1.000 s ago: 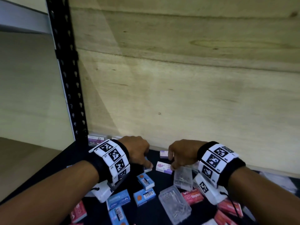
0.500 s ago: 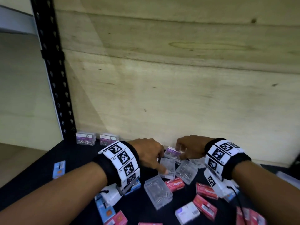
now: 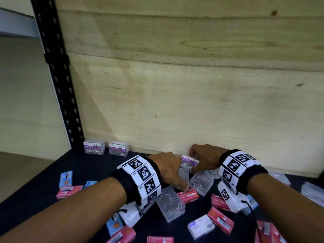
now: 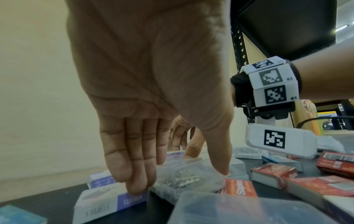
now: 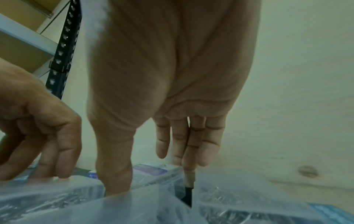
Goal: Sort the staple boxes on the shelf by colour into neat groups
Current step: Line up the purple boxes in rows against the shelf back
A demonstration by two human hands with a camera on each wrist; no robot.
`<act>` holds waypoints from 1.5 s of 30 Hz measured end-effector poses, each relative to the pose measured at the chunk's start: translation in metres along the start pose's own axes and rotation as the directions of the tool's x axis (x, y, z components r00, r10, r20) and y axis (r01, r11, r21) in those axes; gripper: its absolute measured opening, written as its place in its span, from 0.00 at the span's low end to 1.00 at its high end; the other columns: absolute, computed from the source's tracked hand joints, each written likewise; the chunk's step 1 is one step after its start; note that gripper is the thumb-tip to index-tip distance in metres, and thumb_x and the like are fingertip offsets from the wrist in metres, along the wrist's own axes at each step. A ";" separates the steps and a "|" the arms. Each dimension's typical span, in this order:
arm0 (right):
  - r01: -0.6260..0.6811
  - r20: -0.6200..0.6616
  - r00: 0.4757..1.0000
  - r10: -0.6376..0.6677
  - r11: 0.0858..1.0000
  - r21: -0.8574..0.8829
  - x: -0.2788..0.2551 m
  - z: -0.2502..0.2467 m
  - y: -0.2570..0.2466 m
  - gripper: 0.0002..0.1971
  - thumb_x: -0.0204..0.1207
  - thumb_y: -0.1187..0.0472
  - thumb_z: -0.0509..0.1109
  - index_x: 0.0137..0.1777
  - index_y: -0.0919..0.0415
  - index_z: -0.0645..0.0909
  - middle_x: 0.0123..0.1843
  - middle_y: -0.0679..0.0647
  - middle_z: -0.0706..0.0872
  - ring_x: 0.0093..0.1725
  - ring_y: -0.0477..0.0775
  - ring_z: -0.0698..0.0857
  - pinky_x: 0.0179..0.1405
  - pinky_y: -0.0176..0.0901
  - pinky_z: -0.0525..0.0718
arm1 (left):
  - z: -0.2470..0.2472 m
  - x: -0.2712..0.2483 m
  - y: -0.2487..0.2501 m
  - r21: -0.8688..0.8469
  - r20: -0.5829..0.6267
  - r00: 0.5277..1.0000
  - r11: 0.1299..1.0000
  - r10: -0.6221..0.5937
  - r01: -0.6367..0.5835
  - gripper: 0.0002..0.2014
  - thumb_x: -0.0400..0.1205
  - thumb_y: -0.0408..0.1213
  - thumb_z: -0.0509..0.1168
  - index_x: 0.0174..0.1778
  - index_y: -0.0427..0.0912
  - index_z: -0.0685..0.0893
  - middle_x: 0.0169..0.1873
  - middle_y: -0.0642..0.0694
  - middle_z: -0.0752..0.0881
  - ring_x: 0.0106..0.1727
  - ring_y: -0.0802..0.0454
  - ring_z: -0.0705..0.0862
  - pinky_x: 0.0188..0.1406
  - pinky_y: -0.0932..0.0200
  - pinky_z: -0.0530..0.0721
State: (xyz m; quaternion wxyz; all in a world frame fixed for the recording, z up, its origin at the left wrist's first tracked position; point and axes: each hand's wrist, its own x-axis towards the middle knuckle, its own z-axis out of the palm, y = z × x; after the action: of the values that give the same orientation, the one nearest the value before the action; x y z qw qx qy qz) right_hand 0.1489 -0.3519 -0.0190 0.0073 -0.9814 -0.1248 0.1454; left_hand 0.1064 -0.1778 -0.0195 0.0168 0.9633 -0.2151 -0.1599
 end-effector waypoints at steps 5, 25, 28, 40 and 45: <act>0.002 0.024 1.000 -0.001 0.999 -0.033 0.002 0.001 0.001 0.33 0.69 0.39 0.78 0.69 0.56 0.78 0.65 0.53 0.84 0.61 0.56 0.84 0.63 0.53 0.82 | -0.003 -0.001 0.008 0.067 0.027 0.999 0.997 -0.030 0.028 0.39 0.71 0.73 0.65 0.64 0.41 0.79 0.55 0.45 0.85 0.52 0.46 0.84 0.51 0.49 0.85; 0.020 0.007 1.000 -0.020 1.000 -0.024 -0.005 0.002 0.006 0.30 0.69 0.47 0.80 0.67 0.52 0.72 0.61 0.52 0.83 0.57 0.55 0.83 0.59 0.52 0.83 | -0.014 -0.015 -0.015 -0.379 0.237 0.971 0.923 0.022 0.071 0.21 0.85 0.37 0.63 0.76 0.49 0.76 0.57 0.51 0.85 0.51 0.55 0.86 0.57 0.61 0.82; 0.025 0.007 1.000 -0.025 1.000 -0.005 -0.007 0.002 0.007 0.31 0.69 0.47 0.81 0.68 0.51 0.72 0.61 0.50 0.83 0.56 0.53 0.82 0.55 0.47 0.81 | -0.011 -0.012 -0.023 -0.448 0.254 0.967 0.888 0.015 0.104 0.21 0.85 0.33 0.61 0.75 0.45 0.78 0.60 0.45 0.86 0.60 0.50 0.85 0.58 0.59 0.85; 0.055 -0.012 0.998 -0.055 0.998 0.017 -0.010 0.003 0.006 0.26 0.72 0.51 0.80 0.68 0.52 0.77 0.62 0.50 0.83 0.53 0.51 0.81 0.51 0.42 0.78 | -0.010 -0.015 -0.028 -0.401 0.116 0.993 0.913 -0.029 0.074 0.25 0.89 0.45 0.55 0.83 0.53 0.62 0.65 0.42 0.85 0.52 0.49 0.89 0.54 0.57 0.87; 0.050 -0.024 0.999 -0.049 0.998 0.042 -0.014 0.001 0.005 0.21 0.74 0.51 0.78 0.65 0.53 0.81 0.60 0.51 0.87 0.55 0.53 0.85 0.54 0.45 0.82 | -0.011 -0.016 -0.022 -0.177 0.062 0.997 0.983 -0.041 0.051 0.30 0.83 0.56 0.65 0.79 0.48 0.70 0.65 0.47 0.83 0.60 0.49 0.82 0.62 0.55 0.79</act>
State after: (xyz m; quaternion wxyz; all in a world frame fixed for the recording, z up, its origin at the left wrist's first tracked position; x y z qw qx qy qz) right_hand 0.1363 -0.3599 -0.0166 0.0331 -0.9793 -0.1458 0.1364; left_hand 0.1053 -0.1511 -0.0063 0.0929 0.9576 -0.1780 -0.2065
